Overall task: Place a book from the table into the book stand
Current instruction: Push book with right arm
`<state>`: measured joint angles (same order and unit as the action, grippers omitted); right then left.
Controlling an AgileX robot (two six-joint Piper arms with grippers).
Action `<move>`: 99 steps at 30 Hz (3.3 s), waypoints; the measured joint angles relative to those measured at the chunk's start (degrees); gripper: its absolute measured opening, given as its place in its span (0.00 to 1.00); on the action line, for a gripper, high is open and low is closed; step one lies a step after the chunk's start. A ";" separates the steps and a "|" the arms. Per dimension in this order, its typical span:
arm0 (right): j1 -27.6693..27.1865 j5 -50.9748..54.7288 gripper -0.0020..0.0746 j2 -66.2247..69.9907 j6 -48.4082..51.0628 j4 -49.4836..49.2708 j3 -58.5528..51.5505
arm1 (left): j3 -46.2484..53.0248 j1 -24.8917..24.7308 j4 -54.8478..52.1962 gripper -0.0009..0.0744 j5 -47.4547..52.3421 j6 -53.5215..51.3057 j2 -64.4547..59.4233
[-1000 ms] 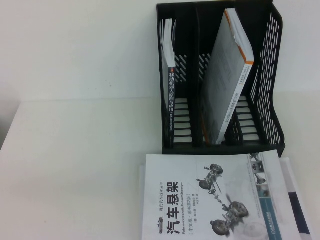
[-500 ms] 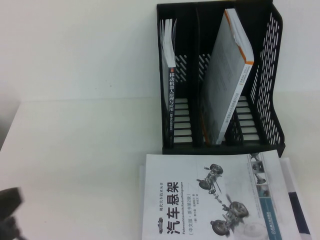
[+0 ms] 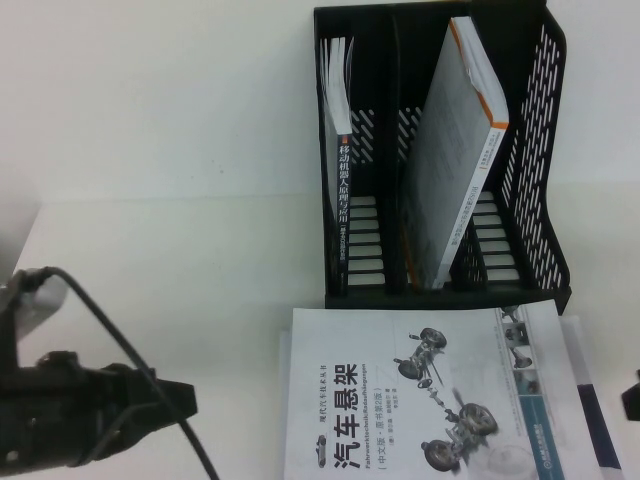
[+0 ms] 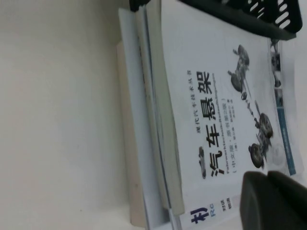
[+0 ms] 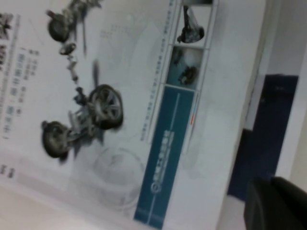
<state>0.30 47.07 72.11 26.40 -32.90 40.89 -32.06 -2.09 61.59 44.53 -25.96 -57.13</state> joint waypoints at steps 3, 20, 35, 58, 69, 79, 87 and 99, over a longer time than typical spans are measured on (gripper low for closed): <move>2.29 -3.06 0.02 4.98 1.48 0.00 0.10 | -0.06 0.00 2.98 0.01 0.61 -2.64 -4.77; 6.86 -9.40 0.02 15.34 3.58 3.25 0.79 | -0.40 0.00 11.86 0.01 -3.10 -8.84 -14.12; 7.10 -9.05 0.02 15.58 3.58 1.37 0.88 | -0.40 0.00 17.00 0.70 -0.43 -13.85 -14.27; 16.37 -7.51 0.03 16.26 1.85 5.04 8.87 | -0.40 0.00 24.11 0.73 2.97 -14.37 -14.27; 16.50 -7.01 0.03 16.26 -12.29 18.68 8.87 | -0.40 0.00 19.15 0.73 -1.86 -14.37 -14.36; 16.50 -8.84 0.03 19.06 -12.66 17.77 8.87 | -0.40 0.00 16.03 0.73 -4.83 -14.03 -14.36; 16.50 -8.85 0.03 19.97 -11.62 15.13 9.72 | -0.40 0.00 15.58 0.73 -4.83 -13.14 -14.36; 16.50 -8.35 0.03 23.30 -8.25 10.29 12.25 | -0.40 0.00 16.14 0.73 -5.54 -11.25 -14.36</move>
<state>16.80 38.72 95.41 18.16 -22.61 53.14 -32.47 -2.09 77.73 38.99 -37.21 -71.49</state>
